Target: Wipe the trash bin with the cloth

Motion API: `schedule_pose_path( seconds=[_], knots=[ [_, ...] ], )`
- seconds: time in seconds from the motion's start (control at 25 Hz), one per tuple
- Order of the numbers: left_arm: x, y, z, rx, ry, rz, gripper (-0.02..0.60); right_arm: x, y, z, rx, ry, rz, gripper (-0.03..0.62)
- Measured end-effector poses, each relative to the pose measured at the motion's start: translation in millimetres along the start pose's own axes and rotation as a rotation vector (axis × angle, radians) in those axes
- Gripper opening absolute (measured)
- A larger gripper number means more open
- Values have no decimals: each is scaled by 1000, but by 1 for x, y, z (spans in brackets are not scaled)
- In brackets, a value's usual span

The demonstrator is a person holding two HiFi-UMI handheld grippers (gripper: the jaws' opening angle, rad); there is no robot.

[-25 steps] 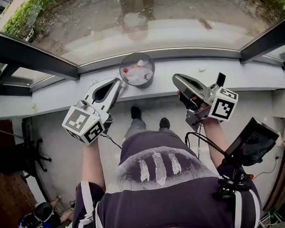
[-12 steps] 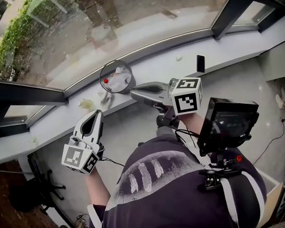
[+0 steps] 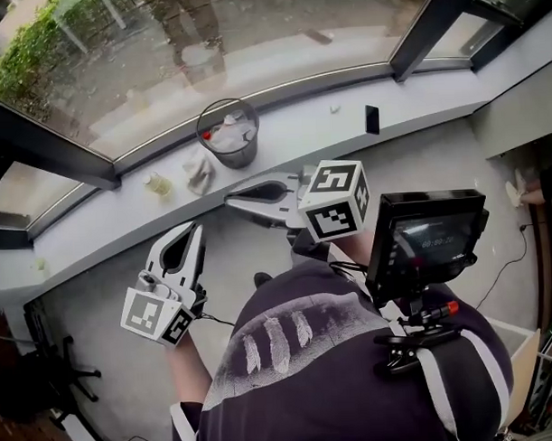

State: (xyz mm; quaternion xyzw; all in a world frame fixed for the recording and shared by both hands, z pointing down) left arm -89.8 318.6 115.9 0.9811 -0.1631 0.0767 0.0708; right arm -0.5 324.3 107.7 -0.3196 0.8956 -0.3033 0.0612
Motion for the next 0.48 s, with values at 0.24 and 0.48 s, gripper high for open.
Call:
schedule_pose_path(
  seconds=[0.24, 0.48],
  knots=[
    [-32, -20, -7, 25, -130, -131, -3, 5, 39, -29, -46, 24, -78, -2],
    [-77, -39, 29, 107, -177, -193, -3, 10, 108, -34, -104, 15, -117, -2]
  ],
)
Point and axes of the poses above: the fingertips, and each gripper's own axes: x forward along the fingers, y to its left, z out of its top, the point moved 2 cm from there along -x, backward along the fingers, and after that the axes turned 3 degrees about x, right-handed, at the moved point
